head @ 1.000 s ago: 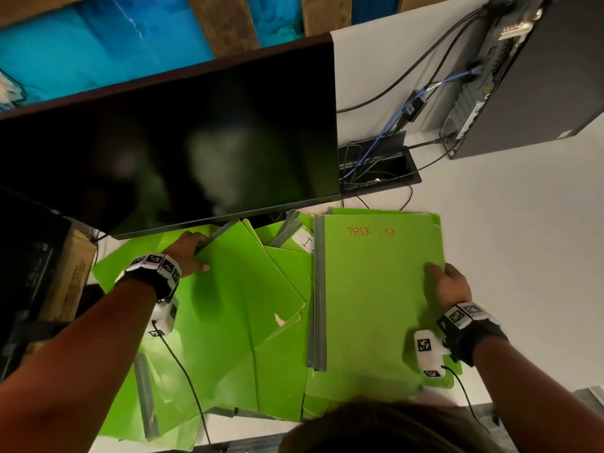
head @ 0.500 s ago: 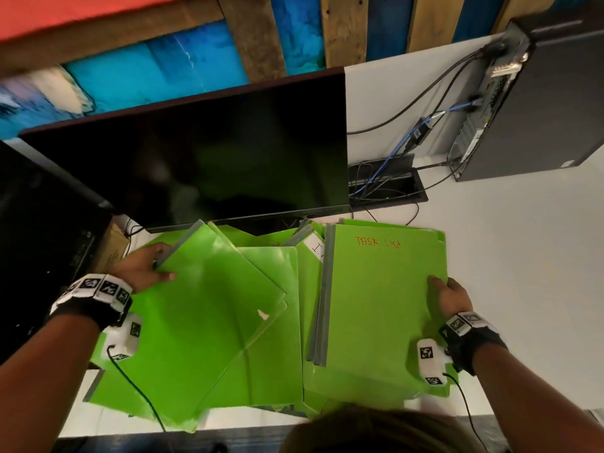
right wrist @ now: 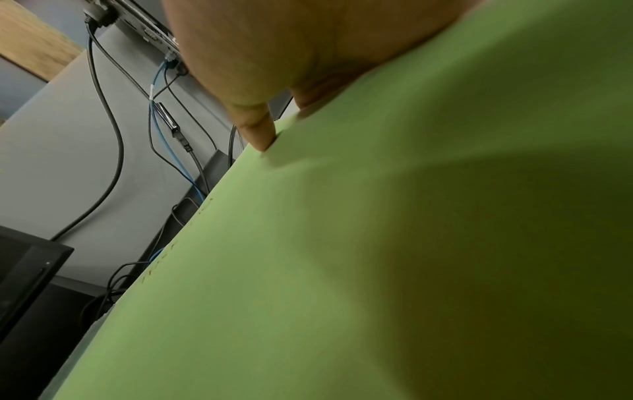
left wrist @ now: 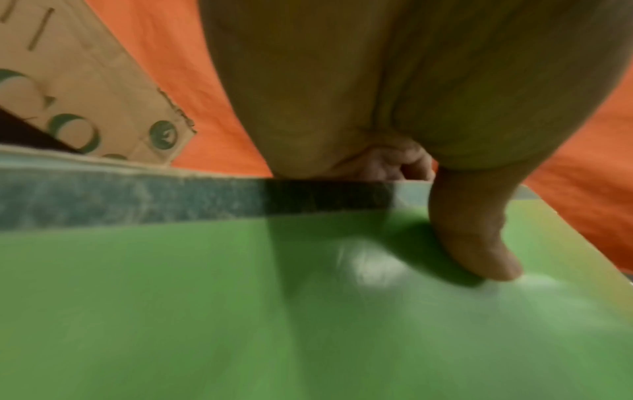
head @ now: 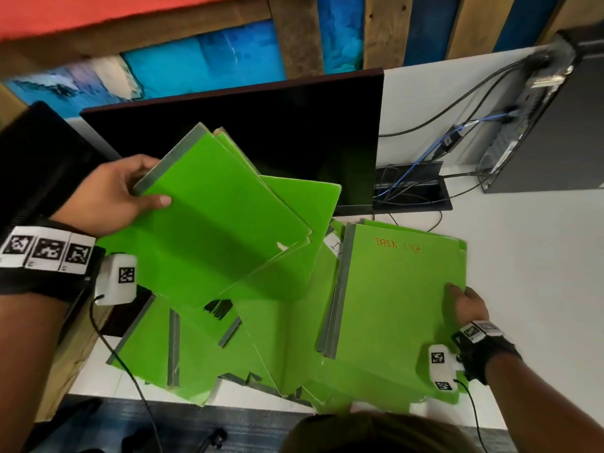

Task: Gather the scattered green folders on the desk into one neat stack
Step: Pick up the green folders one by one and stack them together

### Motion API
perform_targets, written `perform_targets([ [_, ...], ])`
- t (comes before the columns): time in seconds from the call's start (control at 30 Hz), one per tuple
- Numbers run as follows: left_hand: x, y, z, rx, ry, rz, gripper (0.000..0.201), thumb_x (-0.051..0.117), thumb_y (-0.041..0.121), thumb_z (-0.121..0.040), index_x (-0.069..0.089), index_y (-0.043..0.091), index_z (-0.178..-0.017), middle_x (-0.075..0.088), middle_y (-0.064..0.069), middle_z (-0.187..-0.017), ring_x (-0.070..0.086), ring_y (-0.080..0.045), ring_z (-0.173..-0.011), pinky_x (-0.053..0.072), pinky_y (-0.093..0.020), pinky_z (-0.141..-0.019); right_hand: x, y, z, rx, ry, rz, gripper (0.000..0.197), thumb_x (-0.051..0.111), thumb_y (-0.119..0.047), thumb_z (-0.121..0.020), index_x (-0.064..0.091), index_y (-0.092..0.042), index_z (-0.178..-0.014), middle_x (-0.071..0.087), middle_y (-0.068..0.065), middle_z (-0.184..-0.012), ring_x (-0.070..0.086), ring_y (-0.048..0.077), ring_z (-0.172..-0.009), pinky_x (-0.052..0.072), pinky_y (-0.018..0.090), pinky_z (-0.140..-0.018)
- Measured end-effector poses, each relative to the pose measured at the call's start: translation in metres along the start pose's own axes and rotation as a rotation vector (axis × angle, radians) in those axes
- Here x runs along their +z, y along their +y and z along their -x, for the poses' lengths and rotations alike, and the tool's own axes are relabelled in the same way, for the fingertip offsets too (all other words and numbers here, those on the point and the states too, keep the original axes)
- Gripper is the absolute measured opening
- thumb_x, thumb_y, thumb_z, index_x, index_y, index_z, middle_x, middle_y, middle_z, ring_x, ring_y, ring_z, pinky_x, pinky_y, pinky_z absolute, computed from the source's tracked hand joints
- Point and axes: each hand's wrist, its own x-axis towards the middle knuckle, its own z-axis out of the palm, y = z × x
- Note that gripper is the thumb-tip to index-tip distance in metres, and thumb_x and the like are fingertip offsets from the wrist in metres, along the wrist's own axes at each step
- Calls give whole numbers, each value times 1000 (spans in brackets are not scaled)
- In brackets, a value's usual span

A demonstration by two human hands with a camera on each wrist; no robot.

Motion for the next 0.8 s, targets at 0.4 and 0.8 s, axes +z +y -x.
perform_targets([
  [0.4, 47, 57, -22, 20, -59, 420, 43, 58, -11, -83, 69, 30, -92, 75, 11, -84, 69, -2, -71, 58, -26, -69, -1, -4, 8, 6, 15, -46, 47, 52, -37, -91, 54, -6, -126, 61, 14, -117, 57, 39, -109, 44, 43, -96],
  [0.8, 29, 79, -49, 95, 95, 443, 26, 69, 10, -82, 64, 34, -91, 73, 19, -87, 66, 10, -71, 56, -12, -66, -1, -1, 6, -5, 4, -68, 41, 51, -35, -91, 59, -8, -120, 64, 11, -109, 59, 32, -100, 45, 39, -92],
])
